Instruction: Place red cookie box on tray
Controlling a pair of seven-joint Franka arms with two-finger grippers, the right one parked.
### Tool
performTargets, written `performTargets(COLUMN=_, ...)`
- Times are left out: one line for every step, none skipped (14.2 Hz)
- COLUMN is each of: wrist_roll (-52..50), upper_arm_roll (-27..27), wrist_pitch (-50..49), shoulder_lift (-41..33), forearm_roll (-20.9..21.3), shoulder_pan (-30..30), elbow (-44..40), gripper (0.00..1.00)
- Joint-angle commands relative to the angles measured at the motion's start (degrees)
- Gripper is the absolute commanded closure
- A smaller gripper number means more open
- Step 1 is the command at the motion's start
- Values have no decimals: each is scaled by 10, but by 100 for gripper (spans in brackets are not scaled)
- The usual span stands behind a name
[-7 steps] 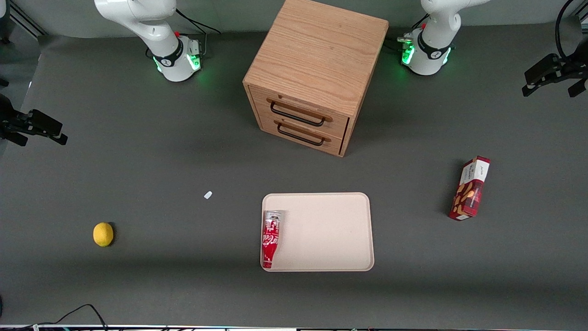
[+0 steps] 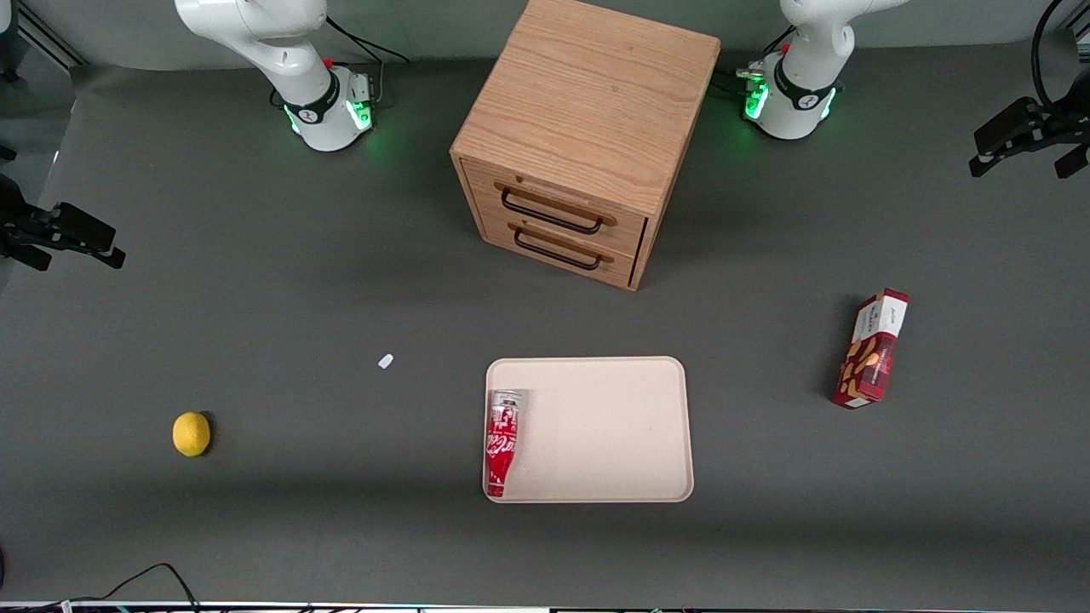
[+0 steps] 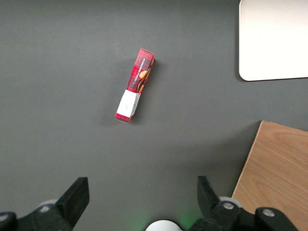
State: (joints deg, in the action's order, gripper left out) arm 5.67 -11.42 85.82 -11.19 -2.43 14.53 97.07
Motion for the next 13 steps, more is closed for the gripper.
performTargets(wrist_roll=3, upper_arm_roll=-8, wrist_pitch=23, shoulder_lift=24, forearm_roll=-1, shoulder_pan=8, elbow=5, gripper=0)
performTargets(wrist_roll=9, upper_arm_roll=-8, wrist_pitch=33, shoulder_lift=34, forearm_roll=0, shoulder_pan=8, elbow=10, gripper=0)
performTargets(wrist_roll=15, upper_arm_roll=-8, wrist_pitch=42, shoulder_lift=54, forearm_roll=1, shoulder_pan=7, elbow=13, gripper=0)
performTargets(wrist_roll=17, upper_arm_roll=-8, wrist_pitch=54, shoulder_lift=75, forearm_roll=2, shoulder_pan=6, elbow=13, gripper=0)
performTargets(wrist_roll=19, upper_arm_roll=-8, wrist_pitch=69, shoulder_lift=93, forearm_roll=8, shoulder_pan=4, elbow=14, gripper=0)
performTargets(wrist_roll=32, upper_arm_roll=-7, wrist_pitch=88, shoulder_lift=112, forearm_roll=16, shoulder_pan=3, elbow=19, gripper=0)
performTargets(wrist_roll=63, upper_arm_roll=-8, wrist_pitch=122, shoulder_lift=128, forearm_roll=33, shoulder_pan=3, elbow=39, gripper=0)
performTargets(wrist_roll=91, upper_arm_roll=-7, wrist_pitch=176, shoulder_lift=142, forearm_roll=37, shoulder_pan=3, elbow=70, gripper=0)
performTargets(wrist_roll=101, upper_arm_roll=-7, wrist_pitch=238, shoulder_lift=151, forearm_roll=37, shoulder_pan=3, elbow=105, gripper=0)
performTargets(wrist_roll=102, upper_arm_roll=-7, wrist_pitch=293, shoulder_lift=161, forearm_roll=38, shoulder_pan=3, elbow=136, gripper=0)
performTargets(wrist_roll=106, upper_arm_roll=-6, wrist_pitch=338, shoulder_lift=175, forearm_roll=42, shoulder_pan=3, elbow=159, gripper=0)
performTargets(wrist_roll=115, upper_arm_roll=-5, wrist_pitch=368, shoulder_lift=193, forearm_roll=48, shoulder_pan=2, elbow=171, gripper=0)
performTargets(wrist_roll=124, upper_arm_roll=-4, wrist_pitch=390, shoulder_lift=212, forearm_roll=56, shoulder_pan=2, elbow=175, gripper=0)
